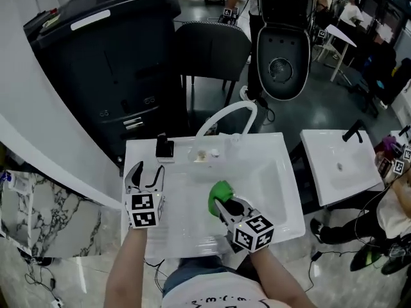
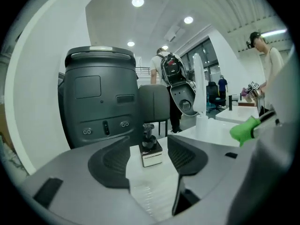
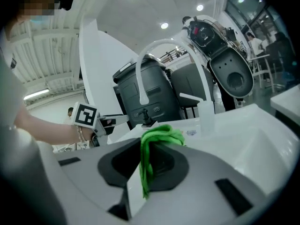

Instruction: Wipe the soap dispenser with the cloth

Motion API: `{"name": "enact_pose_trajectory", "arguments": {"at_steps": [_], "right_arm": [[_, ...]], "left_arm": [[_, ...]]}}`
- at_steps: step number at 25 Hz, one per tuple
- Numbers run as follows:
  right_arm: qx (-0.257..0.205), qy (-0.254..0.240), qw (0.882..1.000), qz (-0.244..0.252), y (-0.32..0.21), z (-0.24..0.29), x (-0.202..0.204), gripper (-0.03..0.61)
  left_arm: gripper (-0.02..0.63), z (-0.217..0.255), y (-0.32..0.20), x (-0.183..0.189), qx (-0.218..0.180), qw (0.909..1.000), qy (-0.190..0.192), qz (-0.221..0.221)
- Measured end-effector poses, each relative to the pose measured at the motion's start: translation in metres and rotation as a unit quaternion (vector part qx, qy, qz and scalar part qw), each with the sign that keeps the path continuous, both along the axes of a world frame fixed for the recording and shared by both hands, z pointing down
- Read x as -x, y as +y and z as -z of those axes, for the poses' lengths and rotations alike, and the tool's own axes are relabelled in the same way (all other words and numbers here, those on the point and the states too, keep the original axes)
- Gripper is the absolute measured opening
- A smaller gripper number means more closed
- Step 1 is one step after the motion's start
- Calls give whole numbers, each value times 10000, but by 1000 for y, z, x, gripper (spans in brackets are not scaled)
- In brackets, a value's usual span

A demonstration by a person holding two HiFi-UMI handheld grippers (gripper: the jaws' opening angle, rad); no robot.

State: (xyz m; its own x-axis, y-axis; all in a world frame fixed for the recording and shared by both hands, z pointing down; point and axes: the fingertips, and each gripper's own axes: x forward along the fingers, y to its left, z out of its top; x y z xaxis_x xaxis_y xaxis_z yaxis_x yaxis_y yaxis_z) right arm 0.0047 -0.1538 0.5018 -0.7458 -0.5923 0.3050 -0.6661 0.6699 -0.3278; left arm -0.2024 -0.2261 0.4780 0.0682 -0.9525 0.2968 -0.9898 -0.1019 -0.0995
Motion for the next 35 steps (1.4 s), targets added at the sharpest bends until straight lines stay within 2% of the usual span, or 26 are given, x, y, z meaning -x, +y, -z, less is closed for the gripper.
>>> {"name": "enact_pose_trajectory", "arguments": {"at_steps": [2,5,8,9,10,11,16,22,29,35], "right_arm": [[-326,124,9993,109,-4,16,0,48],[-840,260,9958,236,-9,45,-2,48],[-1241,320,9911,349,-8,70,-2,48],[-1369,352,9892,393,-6,77,-3,48],[-1495,385,9870,441,-5,83,-3,48],[-1615,410,9848,485,-3,89,-3,48],[-2040,478,9762,551,9,111,-7,47],[-2387,438,9690,457,17,133,-9,46],[-2537,331,9666,133,17,155,-5,46],[-2600,369,9648,-104,23,165,2,46]], "left_arm": [[255,11,17,0,-161,9998,59,96],[206,29,39,-4,-424,9986,204,244],[185,42,60,-10,-616,9969,246,416],[147,47,67,-13,-700,9962,207,483],[64,53,74,-16,-804,9951,152,549],[25,59,80,-19,-923,9939,100,594],[20,89,111,-35,-1387,9887,17,574],[18,115,122,-42,-1644,9856,-220,340],[18,137,123,-38,-1850,9820,-368,103],[18,150,125,-23,-1924,9808,-312,-16]]}}
